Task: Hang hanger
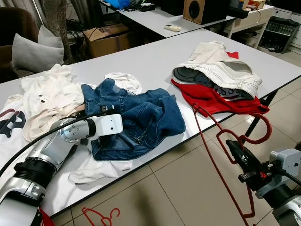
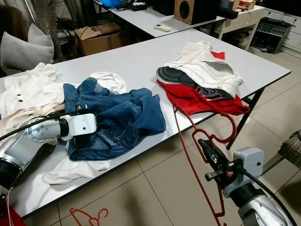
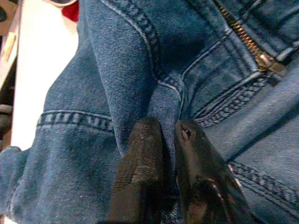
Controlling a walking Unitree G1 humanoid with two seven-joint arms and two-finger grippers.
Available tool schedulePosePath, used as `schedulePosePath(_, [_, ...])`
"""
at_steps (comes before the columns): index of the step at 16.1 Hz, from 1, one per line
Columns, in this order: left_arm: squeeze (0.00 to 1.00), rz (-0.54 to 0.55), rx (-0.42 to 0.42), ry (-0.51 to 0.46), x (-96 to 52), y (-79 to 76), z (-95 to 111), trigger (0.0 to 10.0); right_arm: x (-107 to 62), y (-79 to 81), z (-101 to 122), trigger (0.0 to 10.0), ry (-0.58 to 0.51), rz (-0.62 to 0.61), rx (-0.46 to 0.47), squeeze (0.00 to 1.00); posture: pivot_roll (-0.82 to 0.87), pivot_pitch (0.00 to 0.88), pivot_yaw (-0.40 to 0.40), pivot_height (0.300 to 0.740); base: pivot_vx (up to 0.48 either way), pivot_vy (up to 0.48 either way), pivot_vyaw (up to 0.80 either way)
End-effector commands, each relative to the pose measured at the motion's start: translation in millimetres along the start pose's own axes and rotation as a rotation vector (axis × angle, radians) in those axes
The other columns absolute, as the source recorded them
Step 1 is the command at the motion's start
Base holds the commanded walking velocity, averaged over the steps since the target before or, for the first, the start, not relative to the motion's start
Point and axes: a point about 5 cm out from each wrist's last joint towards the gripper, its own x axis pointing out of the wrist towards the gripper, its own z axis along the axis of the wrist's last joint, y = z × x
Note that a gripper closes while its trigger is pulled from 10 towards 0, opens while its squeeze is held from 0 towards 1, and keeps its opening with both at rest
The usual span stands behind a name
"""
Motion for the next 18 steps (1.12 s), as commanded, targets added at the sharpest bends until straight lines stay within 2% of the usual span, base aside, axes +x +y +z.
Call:
schedulePosePath(1, [0.00, 0.001, 0.007, -0.004, -3.6, 5.3, 0.9, 0.0, -0.3, -0.2, -0.9, 10.0, 0.001, 0.008, -0.002, 0.00, -0.23, 0.000, 0.084, 0.740, 0.000, 0.000, 0.00])
schedulePosePath(5, [0.00, -0.030, -0.013, 0.003, -2.6, 2.9, -1.3, 0.0, -0.7, 2.3, -0.5, 10.0, 0.002, 0.031, -0.002, 0.00, -0.24, 0.000, 0.088, 0.740, 0.000, 0.000, 0.00])
schedulePosePath(7, [0.00, -0.006, 0.016, 0.034, -1.0, 5.0, -4.9, 0.0, -0.1, 2.6, 0.4, 10.0, 0.000, 0.038, -0.006, 0.00, -0.24, 0.000, 0.087, 0.740, 0.000, 0.000, 0.00])
schedulePosePath(10, [0.00, 0.015, -0.006, 0.026, 0.1, 6.8, -5.7, 0.0, 1.0, 3.2, 1.3, 10.0, -0.002, 0.047, -0.007, 0.00, -0.24, 0.000, 0.087, 0.740, 0.000, 0.000, 0.00])
schedulePosePath(11, [0.00, 0.049, -0.079, -0.015, -0.2, 12.4, -2.2, 0.0, 0.8, 3.5, 2.7, 10.0, -0.004, 0.055, -0.006, 0.00, -0.24, 0.000, 0.086, 0.740, 0.000, 0.000, 0.00])
schedulePosePath(12, [0.00, 0.086, -0.196, -0.077, -1.0, 20.0, 3.1, 0.0, 0.2, 4.0, 4.0, 10.0, -0.003, 0.072, -0.004, 0.00, -0.24, 0.000, 0.086, 0.740, 0.000, 0.000, 0.00])
schedulePosePath(15, [0.00, 0.140, -0.326, -0.176, -4.0, 36.2, 13.9, 0.0, -2.0, 7.4, 4.7, 10.0, 0.018, 0.135, -0.001, 0.00, -0.24, 0.000, 0.086, 0.740, 0.000, 0.000, 0.00])
schedulePosePath(16, [0.00, 0.178, -0.402, -0.252, -8.4, 51.6, 23.0, 0.0, -5.3, 13.6, 5.8, 10.0, 0.045, 0.215, 0.006, 0.00, -0.24, 0.000, 0.086, 0.740, 0.000, 0.000, 0.00])
schedulePosePath(17, [0.00, 0.189, -0.441, -0.296, -11.7, 58.8, 27.8, 0.0, -7.7, 17.2, 6.2, 10.0, 0.061, 0.253, 0.010, 0.00, -0.24, 0.000, 0.089, 0.740, 0.000, 0.000, 0.00])
schedulePosePath(18, [0.00, 0.193, -0.471, -0.312, -12.4, 60.7, 28.5, 0.0, -8.3, 18.5, 6.6, 10.0, 0.062, 0.265, 0.011, 0.00, -0.24, 0.000, 0.089, 0.740, 0.000, 0.000, 0.00])
